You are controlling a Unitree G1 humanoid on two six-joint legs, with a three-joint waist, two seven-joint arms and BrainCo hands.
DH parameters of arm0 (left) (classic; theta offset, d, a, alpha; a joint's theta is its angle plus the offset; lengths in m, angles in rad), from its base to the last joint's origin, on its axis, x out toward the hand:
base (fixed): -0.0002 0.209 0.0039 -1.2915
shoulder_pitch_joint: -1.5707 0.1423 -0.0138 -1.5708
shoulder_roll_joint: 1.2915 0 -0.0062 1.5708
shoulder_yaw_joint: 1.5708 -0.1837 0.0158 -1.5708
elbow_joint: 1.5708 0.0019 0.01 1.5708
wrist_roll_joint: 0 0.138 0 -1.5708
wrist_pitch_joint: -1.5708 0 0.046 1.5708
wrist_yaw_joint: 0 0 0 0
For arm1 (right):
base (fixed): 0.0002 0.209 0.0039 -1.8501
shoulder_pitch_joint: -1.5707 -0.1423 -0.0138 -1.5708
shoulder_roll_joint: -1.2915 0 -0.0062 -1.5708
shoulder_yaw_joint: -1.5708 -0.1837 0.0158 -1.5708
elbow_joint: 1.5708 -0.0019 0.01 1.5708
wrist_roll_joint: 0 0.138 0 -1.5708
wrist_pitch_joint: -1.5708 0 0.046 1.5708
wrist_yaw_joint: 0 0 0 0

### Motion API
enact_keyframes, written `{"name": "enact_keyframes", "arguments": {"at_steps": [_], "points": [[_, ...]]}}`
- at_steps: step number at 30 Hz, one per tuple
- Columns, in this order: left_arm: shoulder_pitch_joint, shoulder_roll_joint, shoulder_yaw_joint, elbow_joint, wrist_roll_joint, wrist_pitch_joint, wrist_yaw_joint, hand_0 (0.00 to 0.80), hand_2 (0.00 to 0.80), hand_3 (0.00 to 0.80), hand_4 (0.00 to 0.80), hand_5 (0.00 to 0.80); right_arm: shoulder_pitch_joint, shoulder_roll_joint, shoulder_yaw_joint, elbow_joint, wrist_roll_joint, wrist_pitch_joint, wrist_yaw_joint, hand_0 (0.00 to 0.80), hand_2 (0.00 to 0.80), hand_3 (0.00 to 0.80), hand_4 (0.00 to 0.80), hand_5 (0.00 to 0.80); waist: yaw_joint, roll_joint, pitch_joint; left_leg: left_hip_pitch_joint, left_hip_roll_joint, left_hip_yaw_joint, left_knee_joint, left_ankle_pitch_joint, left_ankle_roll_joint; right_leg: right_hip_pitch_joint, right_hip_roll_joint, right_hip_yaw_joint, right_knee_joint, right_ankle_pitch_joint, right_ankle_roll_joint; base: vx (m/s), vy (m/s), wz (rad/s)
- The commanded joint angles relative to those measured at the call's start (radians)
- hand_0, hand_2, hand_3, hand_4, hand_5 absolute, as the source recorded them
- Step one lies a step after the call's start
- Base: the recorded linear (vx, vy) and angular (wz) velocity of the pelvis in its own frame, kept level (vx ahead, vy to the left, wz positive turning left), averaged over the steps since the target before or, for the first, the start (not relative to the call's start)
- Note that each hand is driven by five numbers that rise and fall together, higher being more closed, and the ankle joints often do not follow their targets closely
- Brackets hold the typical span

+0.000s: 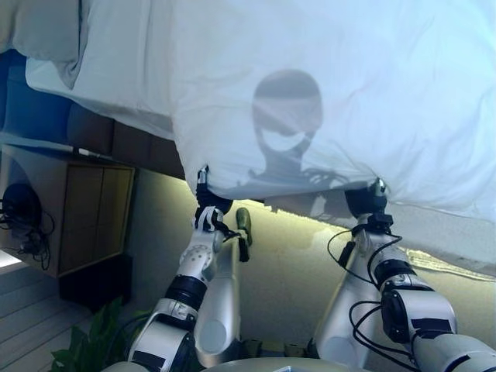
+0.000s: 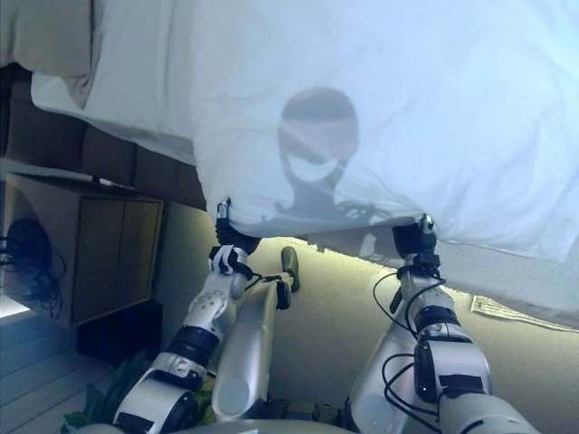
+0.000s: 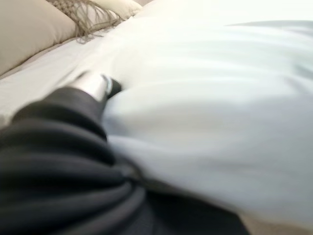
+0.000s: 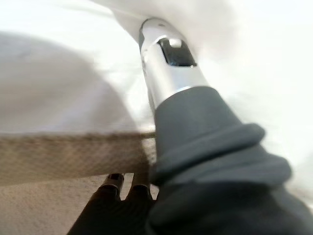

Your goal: Make the bed neatly

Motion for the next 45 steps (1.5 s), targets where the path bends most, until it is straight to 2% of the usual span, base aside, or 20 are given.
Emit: {"name": "enact_keyframes", "arguments": {"at_steps": [1,2,10,14,18,21,25,28,31,33,34,36,37,39,40,42,44,45], "points": [[0.010,0.084,0.157,-0.051,-0.076,-0.038,-0.080,0.800,0.800,0.800,0.800,0.800,-0.012,-0.251,-0.223,0.027,0.166,-0.058,0.085,0.427,0.427,0.427,0.427,0.427,-0.041,0.081,0.001,-0.007,0.021,-0.057,-0.058,0.118,-0.030,0.008,-0.033,0.038,-0.047,0.103,0.023,0.000,0.000,0.00],[0.011,0.087,0.158,-0.052,-0.077,-0.035,-0.081,0.800,0.800,0.800,0.800,0.800,-0.013,-0.259,-0.225,0.024,0.159,-0.057,0.091,0.800,0.800,0.800,0.800,0.800,-0.040,0.079,0.001,-0.008,0.021,-0.058,-0.058,0.119,-0.030,0.009,-0.033,0.037,-0.050,0.104,0.023,0.000,0.000,0.00],[0.011,0.103,0.165,-0.047,-0.067,-0.020,-0.075,0.800,0.800,0.800,0.800,0.800,-0.043,-0.282,-0.222,0.007,0.113,-0.036,0.108,0.800,0.800,0.800,0.800,0.800,-0.027,0.058,0.001,-0.013,0.026,-0.069,-0.056,0.123,-0.033,0.023,-0.031,0.025,-0.073,0.123,0.027,-0.015,-0.047,0.00],[-0.001,0.107,0.173,-0.022,-0.040,-0.032,-0.064,0.800,0.800,0.800,0.800,0.800,-0.032,-0.274,-0.226,0.026,0.068,-0.016,0.040,0.800,0.800,0.800,0.800,0.800,-0.022,0.041,-0.002,0.000,0.033,-0.072,-0.069,0.129,-0.035,0.053,-0.031,0.010,-0.095,0.132,0.031,-0.007,-0.033,-0.01],[0.000,0.107,0.162,-0.001,0.005,-0.069,-0.016,0.800,0.800,0.800,0.800,0.800,-0.016,-0.259,-0.217,0.043,-0.004,-0.006,0.020,0.800,0.800,0.800,0.800,0.800,-0.018,0.032,-0.015,0.028,0.034,-0.077,-0.095,0.139,-0.038,0.101,-0.038,-0.010,-0.129,0.138,0.037,0.008,0.006,0.05],[0.001,0.107,0.163,0.031,0.056,-0.095,0.031,0.800,0.800,0.800,0.800,0.800,0.001,-0.225,-0.189,0.031,-0.048,0.006,0.051,0.800,0.800,0.800,0.800,0.800,-0.016,0.022,-0.033,0.064,0.032,-0.083,-0.123,0.149,-0.040,0.148,-0.043,-0.021,-0.168,0.151,0.039,0.033,0.055,-0.01],[0.001,0.115,0.203,0.090,0.086,-0.111,0.095,0.800,0.800,0.800,0.800,0.800,0.020,-0.187,-0.151,-0.019,-0.091,-0.003,0.044,0.800,0.800,0.800,0.800,0.800,-0.025,0.014,-0.075,0.118,0.028,-0.074,-0.140,0.137,-0.040,0.213,-0.062,-0.021,-0.228,0.170,0.040,0.073,0.176,-0.05],[0.013,0.130,0.226,0.150,0.113,-0.088,0.154,0.800,0.800,0.800,0.800,0.800,0.035,-0.170,-0.140,-0.048,-0.127,-0.007,-0.004,0.800,0.800,0.800,0.800,0.800,-0.038,0.016,-0.116,0.159,-0.001,-0.064,-0.120,0.095,-0.035,0.262,-0.096,-0.001,-0.286,0.209,0.039,0.109,0.238,0.00],[0.028,0.128,0.228,0.205,0.124,-0.063,0.185,0.800,0.800,0.800,0.800,0.800,0.042,-0.152,-0.124,-0.084,-0.185,-0.026,-0.087,0.800,0.800,0.800,0.800,0.800,-0.052,0.022,-0.162,0.198,-0.053,-0.052,-0.117,0.061,-0.023,0.318,-0.139,0.026,-0.388,0.280,0.042,0.105,0.250,-0.10],[0.042,0.124,0.242,0.245,0.148,-0.038,0.188,0.800,0.800,0.800,0.800,0.800,0.055,-0.132,-0.110,-0.094,-0.235,-0.032,-0.121,0.800,0.800,0.800,0.800,0.800,-0.054,0.029,-0.197,0.249,-0.090,-0.035,-0.141,0.043,-0.004,0.359,-0.168,0.020,-0.452,0.342,0.039,0.113,0.258,-0.09],[0.050,0.127,0.249,0.255,0.158,-0.033,0.184,0.800,0.800,0.800,0.800,0.800,0.064,-0.120,-0.100,-0.101,-0.242,-0.035,-0.130,0.800,0.800,0.800,0.800,0.800,-0.053,0.033,-0.204,0.271,-0.098,-0.030,-0.156,0.038,0.007,0.368,-0.166,0.012,-0.439,0.338,0.033,0.104,0.310,0.02],[0.066,0.134,0.262,0.262,0.192,-0.027,0.181,0.800,0.800,0.800,0.800,0.800,0.099,-0.090,-0.088,-0.117,-0.225,-0.039,-0.141,0.800,0.800,0.800,0.800,0.800,-0.037,0.045,-0.214,0.296,-0.103,-0.019,-0.201,0.070,0.037,0.366,-0.128,-0.009,-0.321,0.253,0.004,-0.005,0.299,-0.08],[0.080,0.146,0.269,0.260,0.205,-0.022,0.184,0.800,0.800,0.800,0.800,0.800,0.142,-0.068,-0.084,-0.119,-0.204,-0.030,-0.135,0.800,0.800,0.800,0.800,0.800,-0.018,0.052,-0.224,0.304,-0.100,-0.002,-0.224,0.089,0.064,0.367,-0.069,-0.049,-0.182,0.148,-0.023,-0.085,0.242,-0.21],[0.089,0.162,0.280,0.260,0.202,-0.028,0.193,0.800,0.800,0.800,0.800,0.800,0.198,-0.025,-0.086,-0.097,-0.188,-0.012,-0.084,0.800,0.800,0.800,0.800,0.800,0.005,0.040,-0.239,0.312,-0.091,0.038,-0.268,0.121,0.089,0.368,0.020,-0.134,-0.033,0.043,-0.039,-0.097,0.088,-0.20],[0.082,0.169,0.279,0.264,0.203,-0.045,0.193,0.800,0.800,0.800,0.800,0.800,0.221,-0.003,-0.062,-0.081,-0.164,-0.002,-0.054,0.800,0.800,0.800,0.800,0.800,0.013,0.021,-0.247,0.312,-0.092,0.052,-0.289,0.139,0.093,0.389,0.068,-0.171,-0.032,0.011,-0.042,-0.112,-0.138,-0.03],[0.064,0.176,0.264,0.270,0.203,-0.082,0.192,0.800,0.800,0.800,0.800,0.800,0.265,0.047,-0.028,-0.062,-0.163,0.001,0.002,0.800,0.800,0.800,0.800,0.800,0.010,-0.014,-0.248,0.298,-0.098,0.057,-0.298,0.163,0.091,0.445,0.189,-0.199,-0.096,-0.003,-0.067,-0.112,-0.338,0.12],[0.042,0.184,0.264,0.273,0.185,-0.096,0.220,0.800,0.800,0.800,0.800,0.800,0.270,0.081,0.027,-0.074,-0.144,-0.016,0.011,0.800,0.800,0.800,0.800,0.800,0.017,-0.034,-0.240,0.280,-0.096,0.034,-0.279,0.179,0.069,0.488,0.250,-0.242,-0.190,-0.022,-0.115,-0.103,-0.333,0.10],[0.036,0.185,0.265,0.279,0.170,-0.102,0.222,0.800,0.800,0.800,0.800,0.800,0.261,0.088,0.054,-0.080,-0.133,-0.021,0.003,0.800,0.800,0.800,0.800,0.800,0.014,-0.038,-0.238,0.279,-0.092,0.026,-0.278,0.181,0.063,0.506,0.260,-0.248,-0.222,-0.016,-0.125,-0.102,-0.218,0.21]]}}
